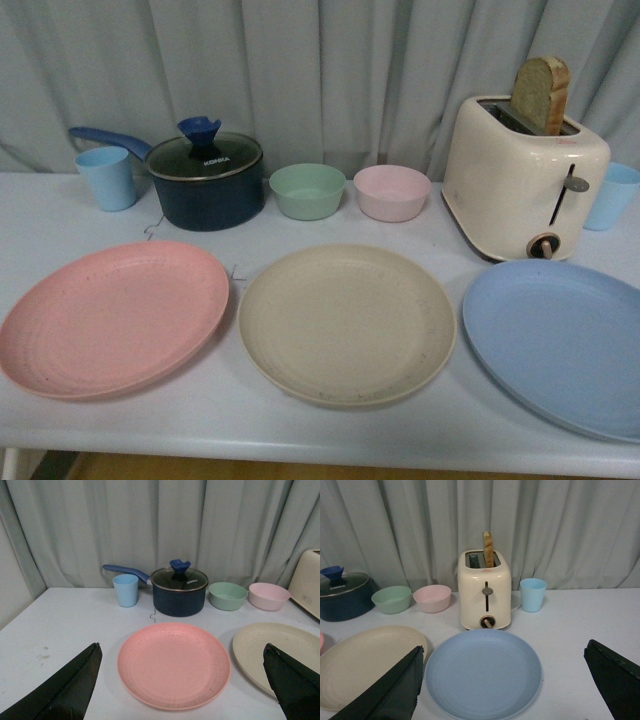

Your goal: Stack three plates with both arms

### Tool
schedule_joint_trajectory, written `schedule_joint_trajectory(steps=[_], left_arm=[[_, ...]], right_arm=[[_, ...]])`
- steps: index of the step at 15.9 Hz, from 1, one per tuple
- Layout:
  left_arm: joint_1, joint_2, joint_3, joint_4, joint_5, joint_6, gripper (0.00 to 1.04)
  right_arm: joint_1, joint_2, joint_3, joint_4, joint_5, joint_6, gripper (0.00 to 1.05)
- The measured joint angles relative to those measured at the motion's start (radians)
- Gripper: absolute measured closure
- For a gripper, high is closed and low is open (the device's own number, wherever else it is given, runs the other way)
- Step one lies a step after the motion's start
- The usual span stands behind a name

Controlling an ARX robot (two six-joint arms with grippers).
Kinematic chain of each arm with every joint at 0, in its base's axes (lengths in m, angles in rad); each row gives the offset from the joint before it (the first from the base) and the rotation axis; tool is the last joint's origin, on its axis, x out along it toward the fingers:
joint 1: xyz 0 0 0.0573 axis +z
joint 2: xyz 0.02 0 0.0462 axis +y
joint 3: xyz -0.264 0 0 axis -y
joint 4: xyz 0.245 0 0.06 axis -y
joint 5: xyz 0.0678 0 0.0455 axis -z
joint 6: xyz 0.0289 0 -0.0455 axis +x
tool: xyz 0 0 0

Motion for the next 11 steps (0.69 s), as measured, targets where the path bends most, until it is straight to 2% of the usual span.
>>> schedule_joint_trajectory(steps=[8, 9, 10, 11], left_arm=[[0.000, 0.000, 0.000, 0.000, 0.000, 0.000, 0.07], [-0.018, 0.017, 0.017, -0.066, -0.056, 0.003, 0.07], [-0.013, 0.198, 0.084, -0.102, -0.170, 0.037, 0.07], [0.035, 0.300, 0.121, -0.057, -0.176, 0.068, 0.07]], right_arm=[[0.000, 0.000, 0.000, 0.000, 0.000, 0.000, 0.06], [0.000, 0.000, 0.000, 0.000, 0.000, 0.000, 0.06], [0.000, 0.000, 0.000, 0.000, -0.002, -0.001, 0.06], [0.000, 0.000, 0.000, 0.001, -0.001, -0.001, 0.06]])
